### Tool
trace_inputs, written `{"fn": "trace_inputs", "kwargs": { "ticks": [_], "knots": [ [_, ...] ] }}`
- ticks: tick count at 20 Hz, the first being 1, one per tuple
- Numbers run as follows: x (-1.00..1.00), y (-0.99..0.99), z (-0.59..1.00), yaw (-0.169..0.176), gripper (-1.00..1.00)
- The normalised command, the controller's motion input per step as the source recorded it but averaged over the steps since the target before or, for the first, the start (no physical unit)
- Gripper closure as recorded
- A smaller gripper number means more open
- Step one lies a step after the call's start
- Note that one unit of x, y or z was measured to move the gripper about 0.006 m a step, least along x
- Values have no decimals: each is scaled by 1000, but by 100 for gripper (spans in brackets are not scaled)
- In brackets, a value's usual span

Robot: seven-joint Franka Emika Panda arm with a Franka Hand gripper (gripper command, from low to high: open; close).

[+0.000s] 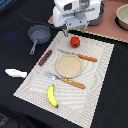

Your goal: Interact with the objects in diverse but meaningful ways.

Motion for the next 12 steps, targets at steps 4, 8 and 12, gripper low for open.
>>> {"fn": "trace_inputs", "kwargs": {
  "ticks": [4, 8, 12],
  "knots": [
    [231, 0, -354, -17, -100],
    [98, 9, -313, 0, -100],
    [101, 123, -276, 0, -100]
  ]
}}
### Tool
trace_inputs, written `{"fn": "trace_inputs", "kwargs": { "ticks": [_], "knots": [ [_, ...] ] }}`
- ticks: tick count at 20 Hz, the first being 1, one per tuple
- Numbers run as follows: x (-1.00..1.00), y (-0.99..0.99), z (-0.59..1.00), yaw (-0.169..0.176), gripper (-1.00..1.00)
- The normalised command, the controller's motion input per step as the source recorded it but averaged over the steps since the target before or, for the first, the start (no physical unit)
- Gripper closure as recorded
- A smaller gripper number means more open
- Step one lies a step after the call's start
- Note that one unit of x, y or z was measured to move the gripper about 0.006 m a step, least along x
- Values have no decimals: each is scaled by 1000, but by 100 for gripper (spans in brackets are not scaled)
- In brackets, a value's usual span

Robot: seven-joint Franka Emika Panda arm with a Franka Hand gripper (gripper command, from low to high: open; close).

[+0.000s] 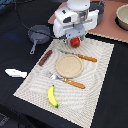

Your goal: Interact with the objects in diverse but meaningful ways.

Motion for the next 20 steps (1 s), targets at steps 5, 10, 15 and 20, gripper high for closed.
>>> {"fn": "trace_inputs", "kwargs": {
  "ticks": [5, 10, 15, 20],
  "knots": [
    [189, 134, -237, 0, 100],
    [262, 106, -183, -4, 100],
    [311, 73, 42, -35, 100],
    [151, -51, 838, -108, 100]
  ]
}}
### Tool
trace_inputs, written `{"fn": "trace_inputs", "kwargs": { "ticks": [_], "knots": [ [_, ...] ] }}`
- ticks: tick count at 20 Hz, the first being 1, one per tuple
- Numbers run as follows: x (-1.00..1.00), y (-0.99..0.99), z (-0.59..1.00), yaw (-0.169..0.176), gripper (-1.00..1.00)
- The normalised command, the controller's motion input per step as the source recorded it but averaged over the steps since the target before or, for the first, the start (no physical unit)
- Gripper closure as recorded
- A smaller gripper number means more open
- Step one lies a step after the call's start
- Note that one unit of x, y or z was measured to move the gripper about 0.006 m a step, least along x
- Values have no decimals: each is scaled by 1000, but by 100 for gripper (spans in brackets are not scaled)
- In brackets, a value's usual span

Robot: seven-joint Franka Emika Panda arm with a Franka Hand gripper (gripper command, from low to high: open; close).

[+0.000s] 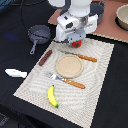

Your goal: Interact with the objects in diverse but meaningful ways.

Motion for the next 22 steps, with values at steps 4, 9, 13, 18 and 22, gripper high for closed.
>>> {"fn": "trace_inputs", "kwargs": {
  "ticks": [4, 9, 13, 18, 22],
  "knots": [
    [0, -379, 1000, -145, 100],
    [1, -466, 989, -116, 100],
    [0, -671, 795, -26, 100],
    [16, -842, 337, 0, 100],
    [99, -883, -16, 4, 100]
  ]
}}
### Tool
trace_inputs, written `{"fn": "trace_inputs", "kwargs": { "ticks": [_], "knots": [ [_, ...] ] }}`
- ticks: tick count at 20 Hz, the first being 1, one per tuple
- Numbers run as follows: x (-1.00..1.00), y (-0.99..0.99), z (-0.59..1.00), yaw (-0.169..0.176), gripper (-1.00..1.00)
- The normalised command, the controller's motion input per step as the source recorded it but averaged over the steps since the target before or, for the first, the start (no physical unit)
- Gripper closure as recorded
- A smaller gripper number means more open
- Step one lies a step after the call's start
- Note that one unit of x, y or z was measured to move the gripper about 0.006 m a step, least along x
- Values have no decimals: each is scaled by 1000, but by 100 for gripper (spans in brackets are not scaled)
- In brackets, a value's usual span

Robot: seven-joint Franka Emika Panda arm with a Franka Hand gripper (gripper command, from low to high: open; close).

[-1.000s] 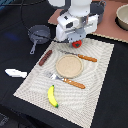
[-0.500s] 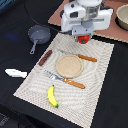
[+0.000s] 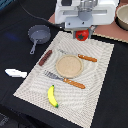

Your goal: Interact with the objects in diverse but meaningful ways.

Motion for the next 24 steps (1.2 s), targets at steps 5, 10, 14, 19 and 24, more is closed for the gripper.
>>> {"fn": "trace_inputs", "kwargs": {
  "ticks": [5, 10, 14, 19, 24],
  "knots": [
    [163, -593, -200, 13, 100],
    [411, -81, -55, 0, 100],
    [454, 25, -40, 0, 100],
    [210, -44, -289, 0, 100],
    [114, -28, -319, 0, 100]
  ]
}}
